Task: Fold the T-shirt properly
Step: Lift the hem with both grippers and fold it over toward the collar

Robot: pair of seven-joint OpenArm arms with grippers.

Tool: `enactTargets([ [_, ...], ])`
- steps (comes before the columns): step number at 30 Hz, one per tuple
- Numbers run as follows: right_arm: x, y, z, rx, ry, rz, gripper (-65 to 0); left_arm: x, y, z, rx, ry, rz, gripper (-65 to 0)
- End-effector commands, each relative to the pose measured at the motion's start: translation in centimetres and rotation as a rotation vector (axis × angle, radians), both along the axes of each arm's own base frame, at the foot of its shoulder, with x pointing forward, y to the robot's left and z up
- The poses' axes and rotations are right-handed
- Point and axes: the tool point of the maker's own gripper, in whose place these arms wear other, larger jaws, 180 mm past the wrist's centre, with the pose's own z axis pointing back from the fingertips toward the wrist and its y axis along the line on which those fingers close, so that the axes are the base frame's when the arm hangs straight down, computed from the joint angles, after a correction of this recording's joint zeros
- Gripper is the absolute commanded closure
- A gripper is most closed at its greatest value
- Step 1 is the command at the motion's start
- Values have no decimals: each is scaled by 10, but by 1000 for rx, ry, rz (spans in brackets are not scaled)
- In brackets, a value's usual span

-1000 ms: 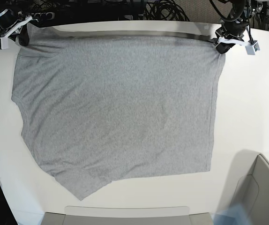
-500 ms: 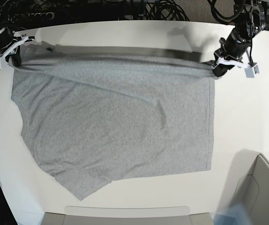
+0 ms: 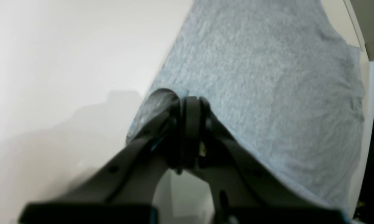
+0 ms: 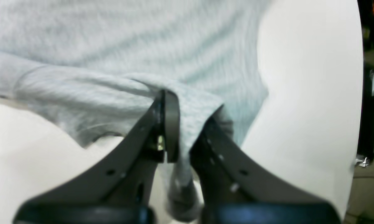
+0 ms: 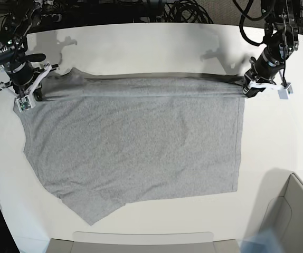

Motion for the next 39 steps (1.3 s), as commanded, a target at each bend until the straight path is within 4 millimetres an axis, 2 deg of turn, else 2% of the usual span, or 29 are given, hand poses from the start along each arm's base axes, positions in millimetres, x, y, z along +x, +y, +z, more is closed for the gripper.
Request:
enactTargets([
  [1, 11, 0, 14, -25, -49, 14, 0, 13, 5, 11, 10, -39, 4, 0],
  [5, 28, 12, 12, -41, -46, 53, 0, 27, 11, 9, 0, -48, 24, 0],
  [10, 45, 13, 0, -31, -18, 57, 0, 42, 17, 9, -7, -59, 43, 0],
  [15, 62, 10, -6, 2, -8, 47, 0, 63, 6, 14, -17, -84, 12, 0],
  [27, 103, -8, -1, -8, -3, 70, 0, 100, 22, 15, -46, -102, 68, 0],
  [32, 121, 1, -9, 62, -35, 95, 0, 116, 20, 21, -76, -102, 57, 0],
  [36, 131, 6, -20, 78, 3, 120, 0, 124, 26, 10, -101, -72, 83, 0],
  [39, 142, 10, -18, 110, -25, 130, 0, 130, 28, 13, -106, -80, 88, 0],
])
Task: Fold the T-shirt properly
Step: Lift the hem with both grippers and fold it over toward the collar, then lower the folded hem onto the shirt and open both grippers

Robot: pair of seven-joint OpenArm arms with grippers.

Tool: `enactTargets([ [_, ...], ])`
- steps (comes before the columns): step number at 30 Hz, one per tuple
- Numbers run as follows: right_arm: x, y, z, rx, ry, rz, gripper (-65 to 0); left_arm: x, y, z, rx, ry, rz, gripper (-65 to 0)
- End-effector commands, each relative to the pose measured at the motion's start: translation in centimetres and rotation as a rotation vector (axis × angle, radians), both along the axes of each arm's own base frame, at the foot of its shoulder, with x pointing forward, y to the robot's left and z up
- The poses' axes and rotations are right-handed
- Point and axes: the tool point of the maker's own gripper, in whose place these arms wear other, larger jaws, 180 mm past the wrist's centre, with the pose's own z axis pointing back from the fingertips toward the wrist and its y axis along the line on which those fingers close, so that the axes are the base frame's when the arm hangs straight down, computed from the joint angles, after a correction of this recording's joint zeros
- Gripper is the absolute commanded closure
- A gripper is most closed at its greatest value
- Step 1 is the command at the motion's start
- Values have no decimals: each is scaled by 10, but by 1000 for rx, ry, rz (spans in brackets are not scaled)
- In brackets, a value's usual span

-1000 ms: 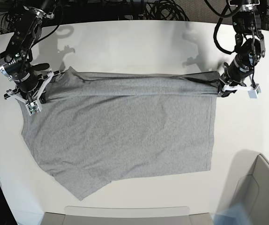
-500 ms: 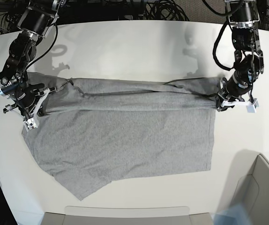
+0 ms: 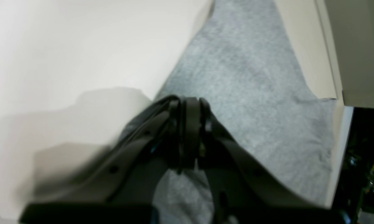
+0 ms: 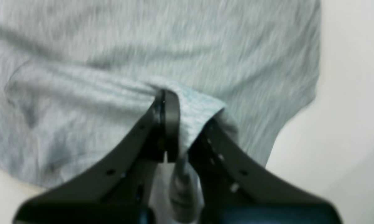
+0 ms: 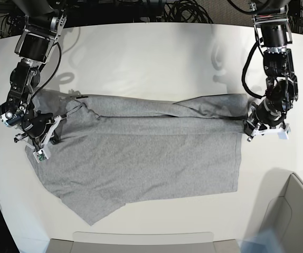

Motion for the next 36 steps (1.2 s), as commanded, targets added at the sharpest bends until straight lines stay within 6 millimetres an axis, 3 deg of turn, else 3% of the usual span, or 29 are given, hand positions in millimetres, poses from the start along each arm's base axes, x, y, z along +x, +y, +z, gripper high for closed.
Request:
enactTargets([
  [1, 17, -1, 22, 8, -76, 7, 0, 16, 6, 23, 13, -64, 4, 0],
  [6, 38, -7, 26, 37, -103, -55, 0, 20, 8, 21, 5, -59, 12, 0],
  [9, 49, -1, 28, 46, -123, -49, 0, 23, -2, 11, 6, -33, -14, 0],
  [23, 81, -1, 43, 99, -177, -46, 0, 28, -5, 13, 8, -37, -18, 0],
  [27, 81, 0, 42, 101, -176, -46, -11, 28, -6, 15, 7, -40, -25, -150],
  [29, 80, 0, 41, 102, -174, -46, -77, 27, -7, 14, 4, -35, -27, -216],
  [32, 79, -1, 41, 101, -175, -46, -164, 28, -8, 17, 4, -42, -31, -229],
  [36, 78, -2, 42, 101, -177, -47, -195, 29, -8, 23, 8, -60, -34, -229],
])
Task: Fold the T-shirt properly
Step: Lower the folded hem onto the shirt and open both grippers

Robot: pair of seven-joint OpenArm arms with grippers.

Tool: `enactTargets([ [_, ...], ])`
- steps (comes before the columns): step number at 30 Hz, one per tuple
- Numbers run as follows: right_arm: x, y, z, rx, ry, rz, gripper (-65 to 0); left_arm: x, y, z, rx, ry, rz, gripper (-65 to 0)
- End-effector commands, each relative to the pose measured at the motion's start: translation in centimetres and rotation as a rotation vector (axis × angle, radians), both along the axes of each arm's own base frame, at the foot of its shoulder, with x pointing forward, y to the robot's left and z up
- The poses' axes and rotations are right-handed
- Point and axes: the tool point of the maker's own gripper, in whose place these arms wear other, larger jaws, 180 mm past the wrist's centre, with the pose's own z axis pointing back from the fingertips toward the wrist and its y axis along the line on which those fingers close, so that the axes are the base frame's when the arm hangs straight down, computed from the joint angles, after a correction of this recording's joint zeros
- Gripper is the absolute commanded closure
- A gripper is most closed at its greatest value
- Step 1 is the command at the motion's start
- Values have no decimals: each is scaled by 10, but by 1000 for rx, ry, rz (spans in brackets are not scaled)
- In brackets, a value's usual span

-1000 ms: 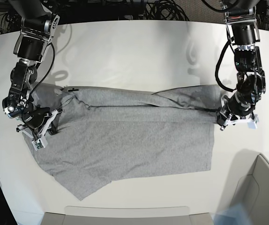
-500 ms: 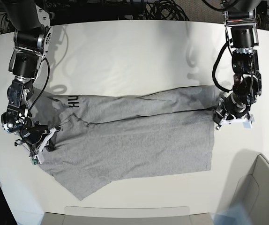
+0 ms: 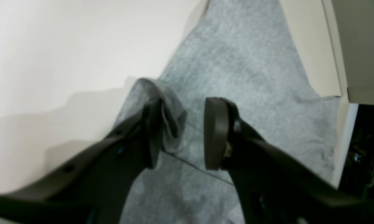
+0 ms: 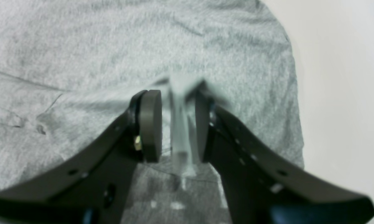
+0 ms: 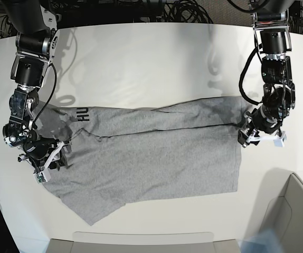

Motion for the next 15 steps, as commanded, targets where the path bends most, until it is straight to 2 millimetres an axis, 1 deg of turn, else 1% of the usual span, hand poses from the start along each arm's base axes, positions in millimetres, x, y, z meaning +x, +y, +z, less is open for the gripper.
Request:
enactTargets([
  [1, 15, -5, 29, 6, -84, -7, -196, 11, 7, 19, 7, -49, 7, -229],
  [2, 15, -6, 31, 5, -88, -8, -196, 10, 7, 18, 7, -47, 7, -229],
  [4, 15, -11, 42, -17, -115, -7, -195, 10, 8, 19, 8, -48, 8, -229],
  [5, 13, -12, 41, -25, -117, -6, -195, 10, 8, 19, 8, -48, 8, -229],
  [8, 7, -12, 50, -57, -135, 1, -195, 10, 7, 20, 7, -50, 6, -229],
  [9, 2, -14, 48, -76, -119, 0, -195, 11, 6, 22, 10, -58, 3, -229],
  [11, -15, -31, 51, -109, -94, -49, -195, 3, 2, 22, 15, -56, -14, -229],
  [13, -35, -50, 54, -105, -83, -119, -195, -4, -4, 23, 17, -50, -40, -229],
  [15, -58, -59, 48, -65, -69, -158, -195, -8, -7, 24, 21, -54, -53, -229],
])
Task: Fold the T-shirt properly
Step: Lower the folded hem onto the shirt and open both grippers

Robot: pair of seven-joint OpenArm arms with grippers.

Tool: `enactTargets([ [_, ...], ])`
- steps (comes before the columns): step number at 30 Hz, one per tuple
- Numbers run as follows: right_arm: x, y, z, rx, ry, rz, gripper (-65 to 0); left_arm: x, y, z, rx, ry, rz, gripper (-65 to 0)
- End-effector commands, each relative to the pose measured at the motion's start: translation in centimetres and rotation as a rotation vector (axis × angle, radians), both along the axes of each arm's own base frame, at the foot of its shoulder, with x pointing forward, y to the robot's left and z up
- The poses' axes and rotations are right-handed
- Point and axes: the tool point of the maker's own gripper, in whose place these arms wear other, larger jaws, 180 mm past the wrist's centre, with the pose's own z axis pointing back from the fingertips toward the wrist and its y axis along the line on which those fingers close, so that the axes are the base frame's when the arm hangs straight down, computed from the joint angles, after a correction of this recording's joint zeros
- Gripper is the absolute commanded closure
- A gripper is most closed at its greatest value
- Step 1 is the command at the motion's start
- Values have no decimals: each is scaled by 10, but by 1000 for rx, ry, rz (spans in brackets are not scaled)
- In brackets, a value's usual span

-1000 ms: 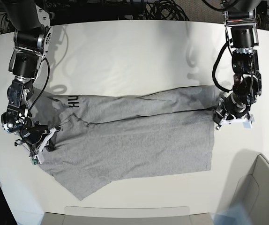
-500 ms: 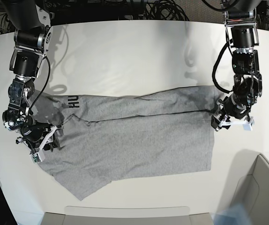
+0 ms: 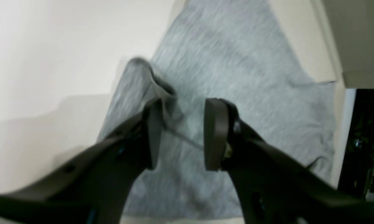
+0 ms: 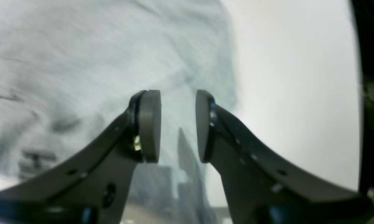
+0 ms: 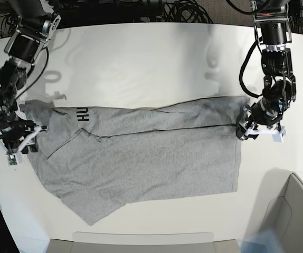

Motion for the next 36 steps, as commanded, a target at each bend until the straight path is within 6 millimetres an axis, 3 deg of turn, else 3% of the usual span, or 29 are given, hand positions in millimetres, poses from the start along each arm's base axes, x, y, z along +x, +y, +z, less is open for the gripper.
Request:
enactTargets([
  [1, -5, -5, 9, 11, -35, -4, -195, 8, 4, 18, 9, -47, 0, -229],
  [6, -56, -38, -20, 114, 9, -99, -195, -9, 1, 6, 14, -14, -10, -229],
  [9, -72, -49, -37, 159, 44, -130, -195, -15, 1, 1, 15, 0, -10, -229],
  [15, -80, -63, -66, 234, 45, -179, -195, -22, 0, -5, 12, 17, -11, -229],
  [21, -74, -65, -77, 282, 62, -205, -195, -22, -2, -1, 18, 3, -19, -229],
  [27, -60, -60, -90, 339, 88, -216, -195, -30, -1, -7, 19, 23, -19, -229],
  [32, -66, -52, -109, 361, 145, -212, -194, -41, -5, -10, 16, 32, -25, -233],
  [36, -69, -53, -109, 360, 146, -214, -194, -52, -17, -5, -10, 20, -49, -294],
])
